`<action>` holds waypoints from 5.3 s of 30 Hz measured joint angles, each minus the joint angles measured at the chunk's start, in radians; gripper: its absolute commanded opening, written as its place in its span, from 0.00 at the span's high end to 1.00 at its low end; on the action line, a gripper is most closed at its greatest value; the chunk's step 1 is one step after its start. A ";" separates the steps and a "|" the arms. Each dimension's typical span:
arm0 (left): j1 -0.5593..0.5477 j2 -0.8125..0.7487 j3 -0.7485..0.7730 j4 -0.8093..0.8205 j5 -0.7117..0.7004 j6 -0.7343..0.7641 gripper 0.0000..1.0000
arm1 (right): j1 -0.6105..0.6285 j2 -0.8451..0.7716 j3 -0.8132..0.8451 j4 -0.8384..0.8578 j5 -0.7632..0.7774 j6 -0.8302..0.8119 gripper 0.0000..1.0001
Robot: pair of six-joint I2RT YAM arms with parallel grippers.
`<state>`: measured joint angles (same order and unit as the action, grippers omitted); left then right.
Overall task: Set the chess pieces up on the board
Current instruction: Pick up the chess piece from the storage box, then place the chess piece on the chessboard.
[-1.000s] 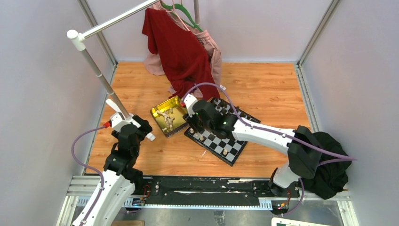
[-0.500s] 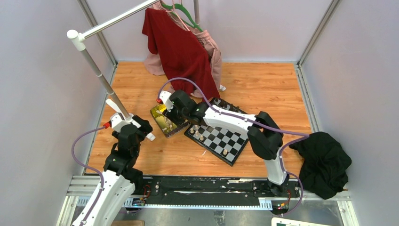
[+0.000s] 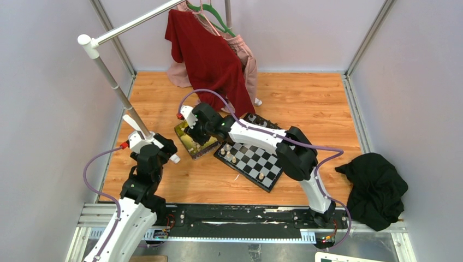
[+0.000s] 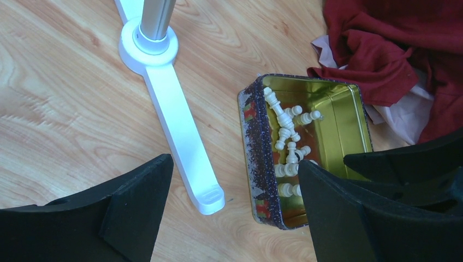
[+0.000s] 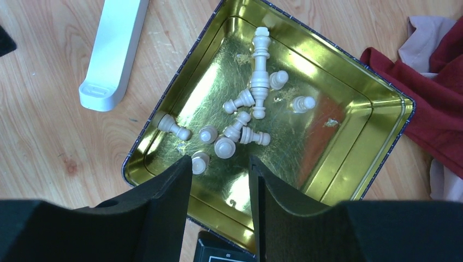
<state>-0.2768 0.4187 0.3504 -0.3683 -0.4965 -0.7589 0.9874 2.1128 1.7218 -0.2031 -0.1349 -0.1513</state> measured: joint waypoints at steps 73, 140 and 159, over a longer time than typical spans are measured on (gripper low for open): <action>0.000 0.002 -0.035 0.020 -0.003 -0.001 0.10 | -0.045 0.013 0.013 -0.008 -0.083 0.011 1.00; 0.000 0.100 -0.032 0.084 0.041 0.001 0.10 | 0.058 -0.652 -0.880 0.121 0.306 0.240 1.00; 0.000 0.107 -0.032 0.087 0.045 0.001 0.10 | 0.058 -0.649 -0.890 0.137 0.300 0.264 0.62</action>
<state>-0.2768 0.5255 0.3183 -0.2813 -0.4519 -0.7578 1.0454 1.4635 0.8322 -0.0666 0.1650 0.1131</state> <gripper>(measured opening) 0.902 0.346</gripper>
